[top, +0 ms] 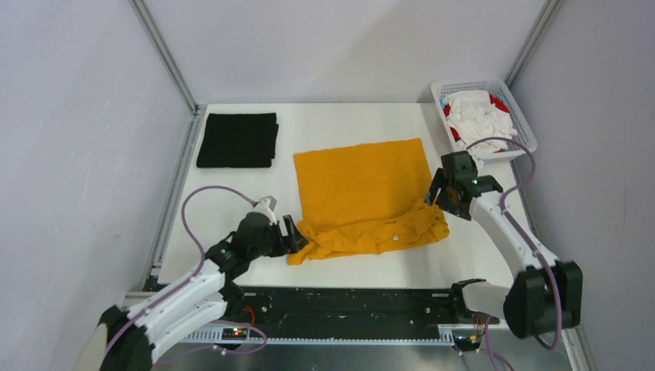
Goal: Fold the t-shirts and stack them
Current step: Flatten out the tshirt
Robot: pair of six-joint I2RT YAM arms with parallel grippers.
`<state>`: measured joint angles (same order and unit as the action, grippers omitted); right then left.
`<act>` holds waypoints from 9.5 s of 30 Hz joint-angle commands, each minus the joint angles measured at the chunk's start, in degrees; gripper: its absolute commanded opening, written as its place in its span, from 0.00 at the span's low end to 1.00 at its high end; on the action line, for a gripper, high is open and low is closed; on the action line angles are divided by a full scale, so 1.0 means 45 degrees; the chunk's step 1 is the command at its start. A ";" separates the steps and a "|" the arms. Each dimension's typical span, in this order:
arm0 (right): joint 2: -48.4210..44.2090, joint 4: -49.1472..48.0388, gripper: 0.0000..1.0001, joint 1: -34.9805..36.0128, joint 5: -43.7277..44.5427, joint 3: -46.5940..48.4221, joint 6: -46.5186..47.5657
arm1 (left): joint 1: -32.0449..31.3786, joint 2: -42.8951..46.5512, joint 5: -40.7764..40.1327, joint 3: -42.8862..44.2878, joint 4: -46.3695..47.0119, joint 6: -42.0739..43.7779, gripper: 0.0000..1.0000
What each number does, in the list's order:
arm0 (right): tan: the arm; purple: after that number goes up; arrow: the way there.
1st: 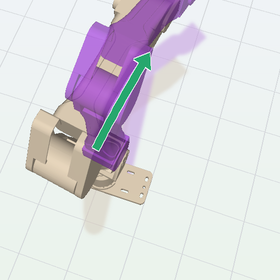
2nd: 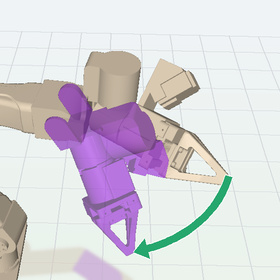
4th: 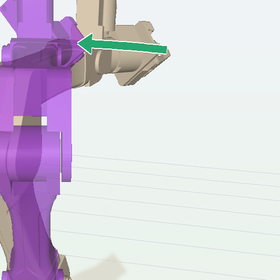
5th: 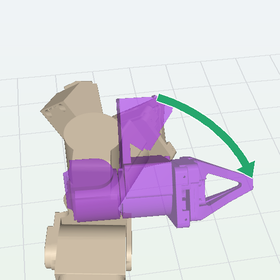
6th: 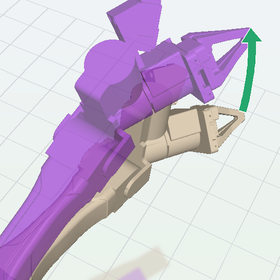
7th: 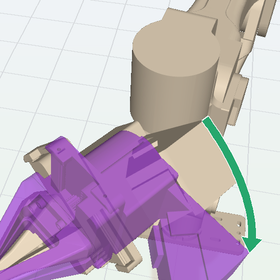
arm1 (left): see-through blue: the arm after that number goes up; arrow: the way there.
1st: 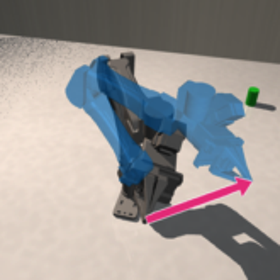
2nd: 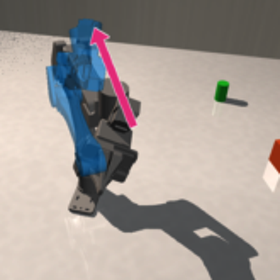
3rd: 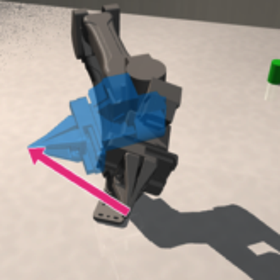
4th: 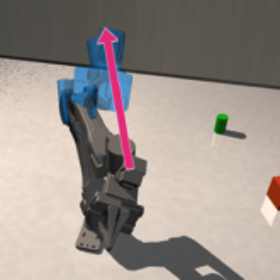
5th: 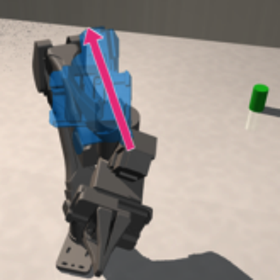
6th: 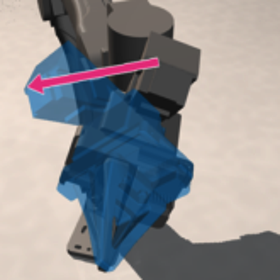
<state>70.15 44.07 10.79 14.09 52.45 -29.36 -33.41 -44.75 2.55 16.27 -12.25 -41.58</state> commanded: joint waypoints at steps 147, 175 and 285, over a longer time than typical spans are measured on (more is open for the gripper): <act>0.3709 0.1402 0.99 0.8102 0.4417 -0.0388 -0.4980 | -0.5379 -0.7984 -0.8610 0.5100 -0.5611 -0.2573 0.00; -0.5421 -0.0822 0.92 0.2231 -0.1778 -0.5033 -0.2041 | -0.3007 -0.5238 -0.8975 0.3984 -0.5646 -0.2312 0.00; -0.5854 -0.3591 0.00 0.0085 0.0080 0.6833 0.0392 | -0.0851 -0.1596 -1.2823 1.2624 -0.1927 0.5471 0.00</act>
<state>41.52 36.56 11.40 5.82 91.44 -26.52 -43.57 -43.88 -45.54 78.30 -25.34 -12.97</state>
